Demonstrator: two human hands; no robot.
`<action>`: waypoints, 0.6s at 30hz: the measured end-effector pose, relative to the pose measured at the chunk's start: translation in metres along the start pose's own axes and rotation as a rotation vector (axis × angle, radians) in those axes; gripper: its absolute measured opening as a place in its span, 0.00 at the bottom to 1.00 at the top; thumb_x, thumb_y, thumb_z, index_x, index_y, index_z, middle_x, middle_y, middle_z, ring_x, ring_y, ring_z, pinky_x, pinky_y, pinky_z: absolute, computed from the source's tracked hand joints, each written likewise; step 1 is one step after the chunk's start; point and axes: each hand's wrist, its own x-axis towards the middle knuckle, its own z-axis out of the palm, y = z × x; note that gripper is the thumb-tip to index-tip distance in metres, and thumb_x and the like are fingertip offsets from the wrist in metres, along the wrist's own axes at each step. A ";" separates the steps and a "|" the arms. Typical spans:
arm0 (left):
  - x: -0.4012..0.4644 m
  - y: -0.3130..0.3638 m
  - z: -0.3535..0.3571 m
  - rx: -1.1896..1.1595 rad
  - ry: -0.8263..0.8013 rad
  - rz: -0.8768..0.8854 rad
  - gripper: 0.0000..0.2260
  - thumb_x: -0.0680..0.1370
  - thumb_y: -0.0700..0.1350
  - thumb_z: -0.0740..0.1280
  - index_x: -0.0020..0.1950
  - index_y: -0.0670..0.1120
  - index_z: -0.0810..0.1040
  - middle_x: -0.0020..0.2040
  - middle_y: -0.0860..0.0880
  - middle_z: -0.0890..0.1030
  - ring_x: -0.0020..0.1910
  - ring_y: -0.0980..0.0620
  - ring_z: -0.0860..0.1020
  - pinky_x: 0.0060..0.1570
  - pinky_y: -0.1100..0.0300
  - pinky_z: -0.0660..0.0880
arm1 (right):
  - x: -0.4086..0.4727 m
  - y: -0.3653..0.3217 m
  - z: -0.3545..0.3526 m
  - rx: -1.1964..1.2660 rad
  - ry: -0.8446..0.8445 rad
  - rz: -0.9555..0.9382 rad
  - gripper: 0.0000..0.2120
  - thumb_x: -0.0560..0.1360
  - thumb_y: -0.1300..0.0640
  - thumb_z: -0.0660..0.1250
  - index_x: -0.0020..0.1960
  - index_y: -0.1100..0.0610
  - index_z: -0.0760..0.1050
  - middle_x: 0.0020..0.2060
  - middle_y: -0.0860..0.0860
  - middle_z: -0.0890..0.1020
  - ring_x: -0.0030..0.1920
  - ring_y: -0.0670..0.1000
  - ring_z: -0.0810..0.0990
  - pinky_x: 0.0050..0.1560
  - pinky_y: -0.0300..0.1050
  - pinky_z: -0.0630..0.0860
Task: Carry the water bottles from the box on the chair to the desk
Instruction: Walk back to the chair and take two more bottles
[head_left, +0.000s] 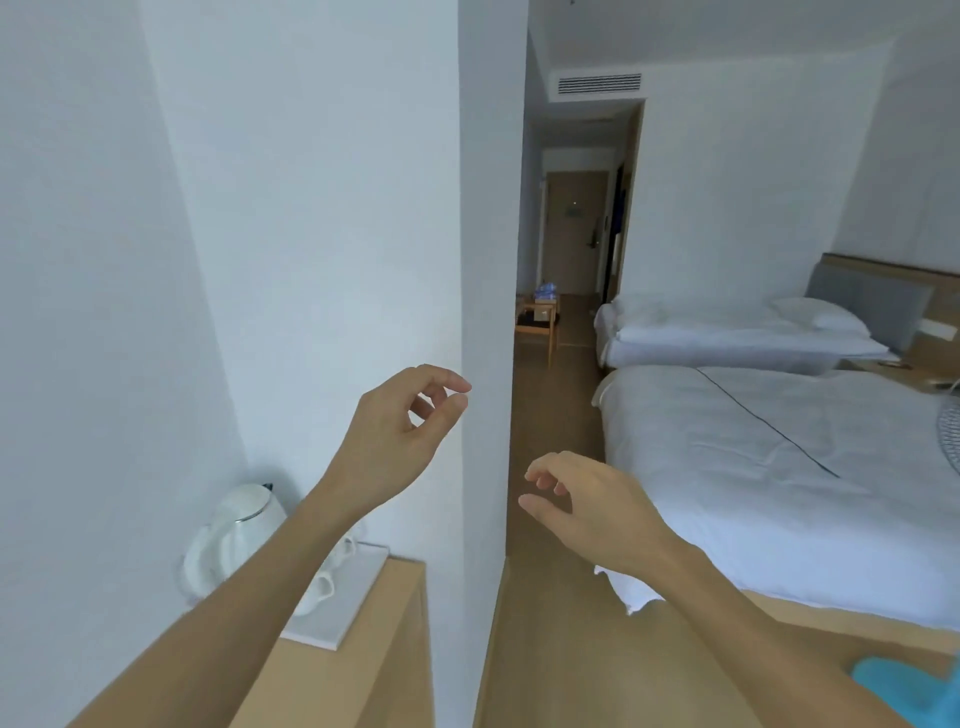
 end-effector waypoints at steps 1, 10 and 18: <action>0.011 0.000 0.015 -0.004 -0.013 0.004 0.04 0.78 0.52 0.66 0.51 0.59 0.79 0.44 0.58 0.78 0.43 0.53 0.80 0.38 0.65 0.71 | 0.003 0.015 -0.004 -0.003 0.002 0.015 0.13 0.76 0.37 0.60 0.57 0.42 0.72 0.48 0.37 0.77 0.44 0.40 0.76 0.42 0.33 0.69; 0.117 -0.027 0.128 0.008 -0.058 0.109 0.04 0.79 0.50 0.65 0.52 0.58 0.79 0.44 0.62 0.77 0.46 0.60 0.77 0.40 0.75 0.72 | 0.058 0.133 -0.001 -0.076 -0.003 0.115 0.13 0.77 0.38 0.60 0.57 0.43 0.73 0.50 0.38 0.78 0.46 0.41 0.75 0.43 0.35 0.69; 0.248 -0.105 0.213 0.019 -0.092 0.164 0.04 0.79 0.52 0.64 0.52 0.60 0.76 0.46 0.62 0.76 0.49 0.64 0.74 0.43 0.77 0.71 | 0.155 0.240 0.014 -0.145 0.027 0.194 0.12 0.77 0.38 0.61 0.55 0.42 0.74 0.49 0.38 0.78 0.47 0.42 0.78 0.44 0.36 0.70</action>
